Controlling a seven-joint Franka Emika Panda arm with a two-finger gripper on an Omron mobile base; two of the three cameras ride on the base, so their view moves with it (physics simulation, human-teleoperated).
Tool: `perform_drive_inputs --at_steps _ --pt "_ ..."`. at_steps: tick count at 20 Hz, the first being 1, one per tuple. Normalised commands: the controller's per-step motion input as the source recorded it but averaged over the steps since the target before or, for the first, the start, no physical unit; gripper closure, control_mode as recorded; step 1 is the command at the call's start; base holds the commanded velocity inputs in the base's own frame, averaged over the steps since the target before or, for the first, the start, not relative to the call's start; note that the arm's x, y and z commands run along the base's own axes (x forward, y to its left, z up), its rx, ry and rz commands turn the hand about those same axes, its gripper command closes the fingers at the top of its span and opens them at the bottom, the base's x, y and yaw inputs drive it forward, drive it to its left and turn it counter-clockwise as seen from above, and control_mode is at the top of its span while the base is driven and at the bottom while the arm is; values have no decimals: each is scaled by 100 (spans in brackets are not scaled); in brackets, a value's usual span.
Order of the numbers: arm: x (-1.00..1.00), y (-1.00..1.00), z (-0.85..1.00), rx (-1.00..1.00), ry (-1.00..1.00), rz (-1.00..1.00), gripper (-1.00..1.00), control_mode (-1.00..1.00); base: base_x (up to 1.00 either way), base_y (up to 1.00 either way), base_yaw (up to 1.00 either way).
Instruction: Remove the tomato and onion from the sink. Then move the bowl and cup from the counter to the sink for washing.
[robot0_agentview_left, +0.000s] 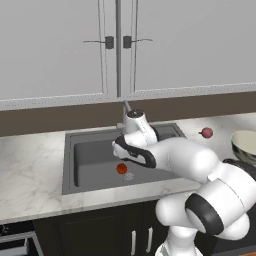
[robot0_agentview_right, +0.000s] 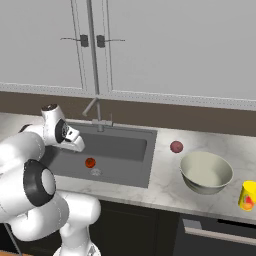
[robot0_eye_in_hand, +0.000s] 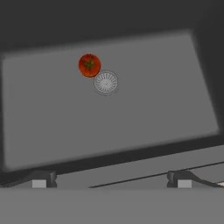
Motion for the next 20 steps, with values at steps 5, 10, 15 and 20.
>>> perform_drive_inputs --at_steps 5,10,15,20 --pt "9 26 -10 -10 -5 -1 -100 -100 0 0 0" --pt "17 19 -13 -13 -1 -5 -100 -100 0 0 0" --pt "19 11 -7 -7 0 -5 -100 -100 0 0 0" --pt "17 5 -2 -3 0 -6 -100 -100 0 0 0"
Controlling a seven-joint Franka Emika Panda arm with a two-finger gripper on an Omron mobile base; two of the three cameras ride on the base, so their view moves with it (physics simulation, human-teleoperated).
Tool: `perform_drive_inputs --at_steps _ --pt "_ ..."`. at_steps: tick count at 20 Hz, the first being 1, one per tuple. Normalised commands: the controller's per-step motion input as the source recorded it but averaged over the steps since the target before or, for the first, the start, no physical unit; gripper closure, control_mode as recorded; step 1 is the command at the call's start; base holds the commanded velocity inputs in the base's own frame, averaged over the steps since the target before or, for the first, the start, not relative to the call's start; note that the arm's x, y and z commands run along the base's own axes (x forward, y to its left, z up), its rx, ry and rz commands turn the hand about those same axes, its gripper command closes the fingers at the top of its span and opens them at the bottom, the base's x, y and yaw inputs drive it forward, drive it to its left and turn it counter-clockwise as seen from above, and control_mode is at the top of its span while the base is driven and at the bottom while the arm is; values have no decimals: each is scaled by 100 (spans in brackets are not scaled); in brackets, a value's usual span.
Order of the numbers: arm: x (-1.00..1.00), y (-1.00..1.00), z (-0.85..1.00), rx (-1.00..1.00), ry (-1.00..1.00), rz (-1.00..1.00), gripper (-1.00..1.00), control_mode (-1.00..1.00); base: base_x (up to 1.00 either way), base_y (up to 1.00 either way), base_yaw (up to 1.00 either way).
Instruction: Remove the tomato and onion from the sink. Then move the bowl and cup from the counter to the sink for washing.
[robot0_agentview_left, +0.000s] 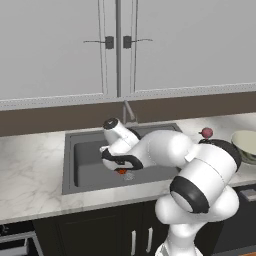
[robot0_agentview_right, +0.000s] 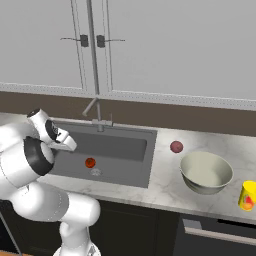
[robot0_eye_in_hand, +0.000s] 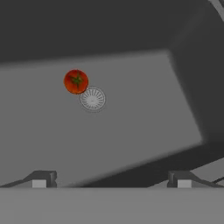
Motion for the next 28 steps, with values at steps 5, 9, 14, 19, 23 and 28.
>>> perform_drive_inputs --at_steps 5,9,14,19,23,28 --pt "9 0 0 0 3 0 -100 -100 0 0 0" --pt "6 -6 -1 0 6 0 -100 -100 0 0 0" --pt "2 -4 -8 0 8 0 -100 -100 0 0 0" --pt "1 -4 -14 0 5 0 -100 -100 0 0 0" --pt "5 -5 -13 0 0 0 -100 -100 0 0 0" --pt "6 -7 -10 0 0 0 -100 -100 0 0 0"
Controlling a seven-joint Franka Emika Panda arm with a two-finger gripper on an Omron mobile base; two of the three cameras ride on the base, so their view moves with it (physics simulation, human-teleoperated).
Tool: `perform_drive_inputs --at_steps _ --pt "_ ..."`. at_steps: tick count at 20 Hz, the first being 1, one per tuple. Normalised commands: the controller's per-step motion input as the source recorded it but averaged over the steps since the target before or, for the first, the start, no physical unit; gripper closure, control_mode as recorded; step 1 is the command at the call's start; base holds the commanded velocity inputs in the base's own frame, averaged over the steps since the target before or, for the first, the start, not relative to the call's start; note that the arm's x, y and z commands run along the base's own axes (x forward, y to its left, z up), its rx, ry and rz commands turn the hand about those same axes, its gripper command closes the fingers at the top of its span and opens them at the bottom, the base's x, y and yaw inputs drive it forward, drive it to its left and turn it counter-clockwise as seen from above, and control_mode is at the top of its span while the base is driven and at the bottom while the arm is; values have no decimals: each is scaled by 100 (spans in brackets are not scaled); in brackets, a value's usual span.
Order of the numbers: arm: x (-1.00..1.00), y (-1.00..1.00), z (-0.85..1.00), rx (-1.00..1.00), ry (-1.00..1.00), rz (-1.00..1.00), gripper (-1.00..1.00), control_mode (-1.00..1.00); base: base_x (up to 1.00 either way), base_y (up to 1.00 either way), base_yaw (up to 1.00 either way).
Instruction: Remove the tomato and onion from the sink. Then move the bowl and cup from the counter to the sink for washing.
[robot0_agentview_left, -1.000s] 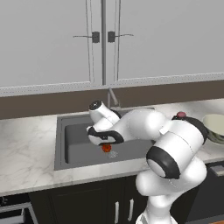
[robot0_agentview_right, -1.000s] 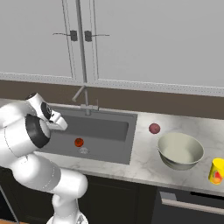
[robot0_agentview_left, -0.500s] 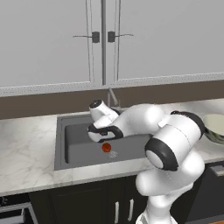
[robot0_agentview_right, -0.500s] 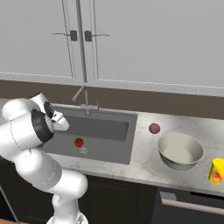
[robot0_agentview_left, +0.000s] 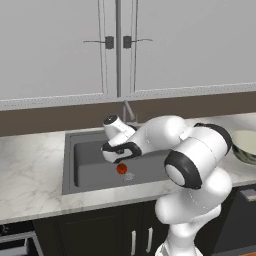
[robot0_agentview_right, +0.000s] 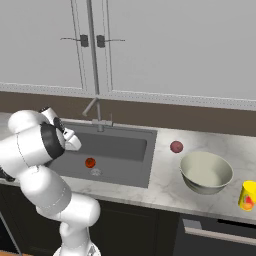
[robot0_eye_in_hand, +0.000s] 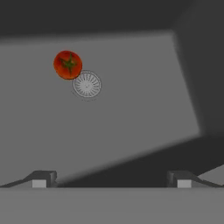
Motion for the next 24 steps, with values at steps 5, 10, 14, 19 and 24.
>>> perform_drive_inputs --at_steps 5,10,14,19,24 --pt "2 -3 -11 0 0 1 -100 -100 0 0 0" --pt "9 -6 -9 0 0 0 -100 -100 0 0 0" --pt "8 -5 -8 0 -3 3 -100 -100 0 0 0" --pt "7 -1 -11 0 -4 6 -100 -100 0 0 0" --pt "10 -2 -11 0 -1 7 -100 -100 0 0 0"
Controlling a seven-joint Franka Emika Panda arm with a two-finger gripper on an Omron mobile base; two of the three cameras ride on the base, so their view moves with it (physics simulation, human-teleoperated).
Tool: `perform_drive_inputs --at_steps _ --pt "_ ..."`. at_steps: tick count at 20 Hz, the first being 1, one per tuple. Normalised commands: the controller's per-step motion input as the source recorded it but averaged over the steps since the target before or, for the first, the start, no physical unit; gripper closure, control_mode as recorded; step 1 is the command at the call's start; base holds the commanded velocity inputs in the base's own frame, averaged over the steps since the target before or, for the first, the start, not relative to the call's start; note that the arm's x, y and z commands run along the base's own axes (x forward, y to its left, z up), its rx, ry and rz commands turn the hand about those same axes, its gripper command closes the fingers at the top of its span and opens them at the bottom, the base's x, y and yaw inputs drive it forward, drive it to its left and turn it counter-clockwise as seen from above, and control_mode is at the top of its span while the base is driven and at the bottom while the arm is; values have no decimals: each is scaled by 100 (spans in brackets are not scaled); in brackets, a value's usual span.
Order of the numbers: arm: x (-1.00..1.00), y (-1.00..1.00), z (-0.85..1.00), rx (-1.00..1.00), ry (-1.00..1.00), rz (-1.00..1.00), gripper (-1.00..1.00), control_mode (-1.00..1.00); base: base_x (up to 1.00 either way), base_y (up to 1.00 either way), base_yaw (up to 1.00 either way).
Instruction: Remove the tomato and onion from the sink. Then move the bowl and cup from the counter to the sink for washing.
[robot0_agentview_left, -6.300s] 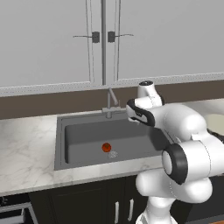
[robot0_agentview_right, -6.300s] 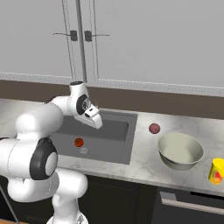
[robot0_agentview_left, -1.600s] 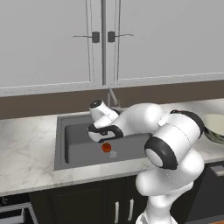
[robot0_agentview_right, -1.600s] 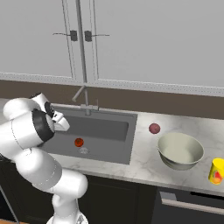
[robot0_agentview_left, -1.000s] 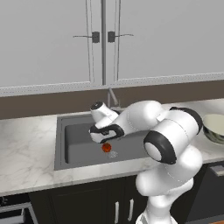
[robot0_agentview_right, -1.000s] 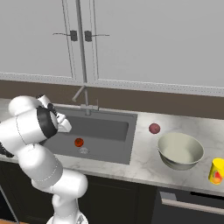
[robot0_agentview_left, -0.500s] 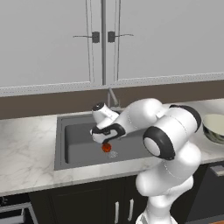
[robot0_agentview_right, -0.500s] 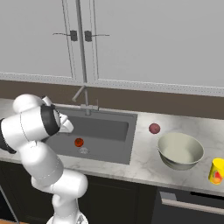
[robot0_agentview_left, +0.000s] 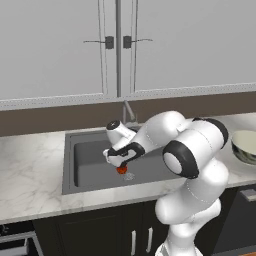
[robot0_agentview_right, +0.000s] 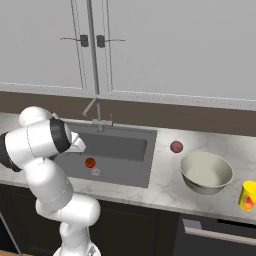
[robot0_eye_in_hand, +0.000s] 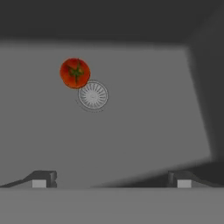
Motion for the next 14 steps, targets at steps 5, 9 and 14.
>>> perform_drive_inputs --at_steps 5,9,14 --pt "11 -2 -7 0 0 6 -100 -100 0 0 0" --pt "17 -2 -7 3 0 6 -100 -100 0 0 0" --pt "14 0 -9 8 0 6 -100 -100 0 0 0"
